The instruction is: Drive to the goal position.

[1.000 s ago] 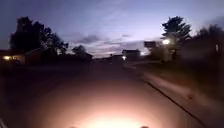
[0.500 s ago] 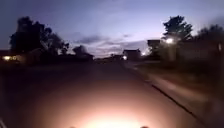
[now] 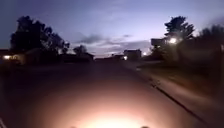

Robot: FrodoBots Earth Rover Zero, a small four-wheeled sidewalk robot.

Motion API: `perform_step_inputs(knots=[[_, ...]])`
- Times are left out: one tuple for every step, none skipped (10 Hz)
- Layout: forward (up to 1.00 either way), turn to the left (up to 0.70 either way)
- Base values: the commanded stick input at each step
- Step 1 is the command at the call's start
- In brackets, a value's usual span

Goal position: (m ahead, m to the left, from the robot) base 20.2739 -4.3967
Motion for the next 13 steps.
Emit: perform_step_inputs(knots=[[0.70, 0.00], [0.70, 0.00], [0.70, 0.00], [0.70, 0.00], [0.70, 0.00], [0.70, 0.00], [0.70, 0.00], [0.70, 0.00], [0.70, 0.00], [0.70, 0.00], [0.70, 0.00], [0.70, 0.00], [0.70, 0.00]])
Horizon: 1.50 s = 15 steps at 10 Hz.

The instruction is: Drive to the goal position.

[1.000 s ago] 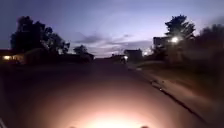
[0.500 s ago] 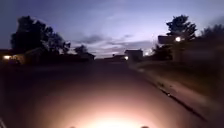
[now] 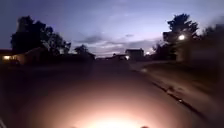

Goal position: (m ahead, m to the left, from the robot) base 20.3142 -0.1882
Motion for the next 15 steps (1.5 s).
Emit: perform_step_inputs(knots=[[0.70, 0.00], [0.70, 0.00], [0.70, 0.00], [0.70, 0.00], [0.70, 0.00], [0.70, 0.00], [0.70, 0.00], [0.70, 0.00], [0.70, 0.00], [0.70, 0.00], [0.70, 0.00], [0.70, 0.00], [0.70, 0.00], [0.70, 0.00], [0.70, 0.00]])
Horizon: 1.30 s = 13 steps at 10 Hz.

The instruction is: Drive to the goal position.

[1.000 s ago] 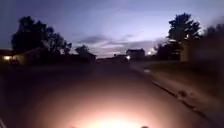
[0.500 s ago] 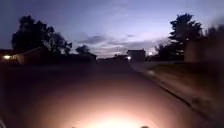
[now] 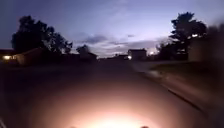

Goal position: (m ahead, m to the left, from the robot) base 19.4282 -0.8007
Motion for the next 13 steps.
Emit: perform_step_inputs(knots=[[0.70, 0.00], [0.70, 0.00], [0.70, 0.00], [0.70, 0.00], [0.70, 0.00], [0.70, 0.00], [0.70, 0.00], [0.70, 0.00], [0.70, 0.00], [0.70, 0.00], [0.70, 0.00], [0.70, 0.00], [0.70, 0.00]])
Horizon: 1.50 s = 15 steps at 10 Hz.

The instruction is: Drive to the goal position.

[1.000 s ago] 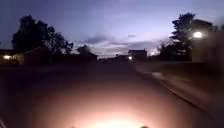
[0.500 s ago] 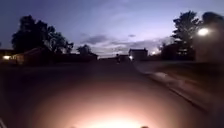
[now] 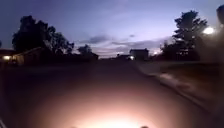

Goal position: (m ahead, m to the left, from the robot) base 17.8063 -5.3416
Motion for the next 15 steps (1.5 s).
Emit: perform_step_inputs(knots=[[0.70, 0.00], [0.70, 0.00], [0.70, 0.00], [0.70, 0.00], [0.70, 0.00], [0.70, 0.00], [0.70, 0.00], [0.70, 0.00], [0.70, 0.00], [0.70, 0.00], [0.70, 0.00], [0.70, 0.00], [0.70, 0.00], [0.70, -0.03], [0.70, -0.09]])
